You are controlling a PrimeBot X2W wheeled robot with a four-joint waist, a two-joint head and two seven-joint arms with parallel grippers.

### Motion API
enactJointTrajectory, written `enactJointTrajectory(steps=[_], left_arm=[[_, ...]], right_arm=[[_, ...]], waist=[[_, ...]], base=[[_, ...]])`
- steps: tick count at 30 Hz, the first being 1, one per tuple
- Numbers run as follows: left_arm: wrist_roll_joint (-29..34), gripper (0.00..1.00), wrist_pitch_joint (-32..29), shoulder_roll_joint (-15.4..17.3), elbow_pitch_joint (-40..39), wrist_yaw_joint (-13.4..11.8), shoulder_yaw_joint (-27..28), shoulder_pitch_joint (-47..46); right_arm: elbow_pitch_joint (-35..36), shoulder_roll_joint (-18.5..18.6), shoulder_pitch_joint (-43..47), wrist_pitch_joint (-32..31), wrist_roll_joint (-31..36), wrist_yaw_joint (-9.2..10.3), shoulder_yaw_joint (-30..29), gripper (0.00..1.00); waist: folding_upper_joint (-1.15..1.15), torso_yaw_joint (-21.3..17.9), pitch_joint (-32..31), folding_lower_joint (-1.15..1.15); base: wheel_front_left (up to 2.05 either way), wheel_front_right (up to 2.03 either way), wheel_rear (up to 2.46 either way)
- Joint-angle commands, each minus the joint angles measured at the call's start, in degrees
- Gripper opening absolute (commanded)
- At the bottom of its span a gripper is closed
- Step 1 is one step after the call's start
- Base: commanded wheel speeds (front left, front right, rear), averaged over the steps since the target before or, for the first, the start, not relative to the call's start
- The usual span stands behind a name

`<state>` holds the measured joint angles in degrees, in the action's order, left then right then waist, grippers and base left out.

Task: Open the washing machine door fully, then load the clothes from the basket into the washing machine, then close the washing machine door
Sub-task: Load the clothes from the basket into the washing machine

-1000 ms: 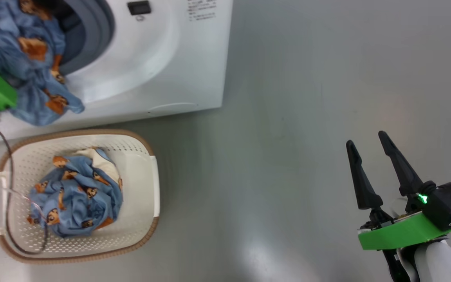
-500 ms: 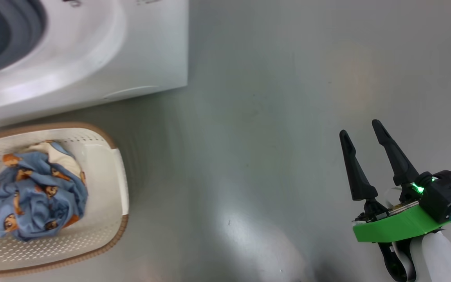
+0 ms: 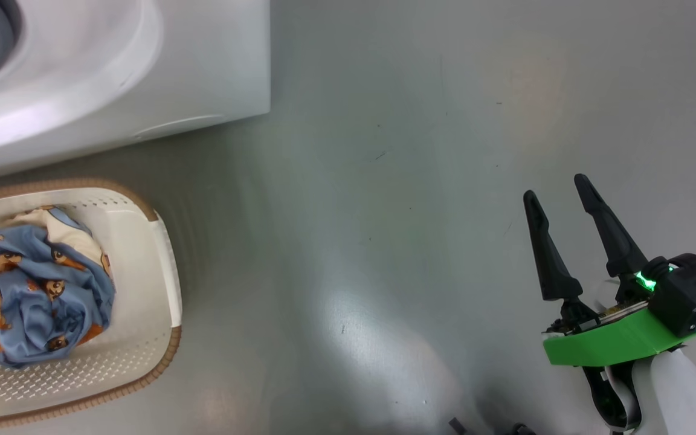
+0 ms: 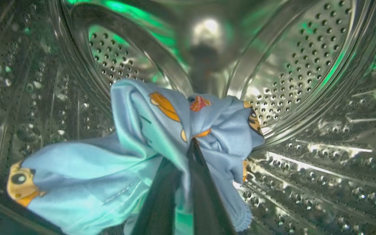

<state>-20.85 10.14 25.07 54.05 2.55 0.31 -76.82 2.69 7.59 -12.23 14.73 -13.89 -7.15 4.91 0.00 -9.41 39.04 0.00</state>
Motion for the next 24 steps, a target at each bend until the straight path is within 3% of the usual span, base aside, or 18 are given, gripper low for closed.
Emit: enactJointTrajectory(steps=[1,6,7,8,9,24], left_arm=[[-0.29,0.00,-0.02,3.08,-0.33,0.23,0.44,0.06],[-1.33,0.00,-0.77,2.78,3.17,1.04,0.39,0.28],[-1.52,0.14,-0.93,2.71,3.87,1.22,0.34,0.33],[-1.67,0.46,-1.04,2.63,4.56,1.33,0.29,0.36],[-1.87,1.00,-1.02,2.56,5.16,1.37,0.34,0.37],[-2.21,1.00,3.15,0.84,8.85,2.99,-1.45,4.04]], right_arm=[[1.21,0.25,-0.03,0.27,-0.64,-0.34,1.33,1.00],[0.94,0.37,-0.55,0.27,-0.91,-0.34,1.33,1.00],[0.90,0.35,-0.61,0.27,-0.95,-0.34,1.34,1.00],[0.87,0.36,-0.65,0.27,-0.93,-0.34,1.32,1.00],[0.82,0.37,-0.69,0.27,-0.91,-0.34,1.30,1.00],[0.35,0.78,-0.45,0.27,-0.41,-0.34,0.03,1.00]], waist=[[0.00,0.12,0.15,0.00],[0.00,0.33,0.33,0.00],[0.00,0.37,0.30,0.00],[0.00,0.44,0.26,0.00],[0.00,0.52,0.19,0.00],[0.00,3.07,-3.14,0.00]], base=[[0.00,0.00,0.00],[0.00,0.00,0.00],[0.00,0.00,0.00],[0.00,0.00,0.00],[0.00,0.00,0.00],[0.00,0.00,0.00]])
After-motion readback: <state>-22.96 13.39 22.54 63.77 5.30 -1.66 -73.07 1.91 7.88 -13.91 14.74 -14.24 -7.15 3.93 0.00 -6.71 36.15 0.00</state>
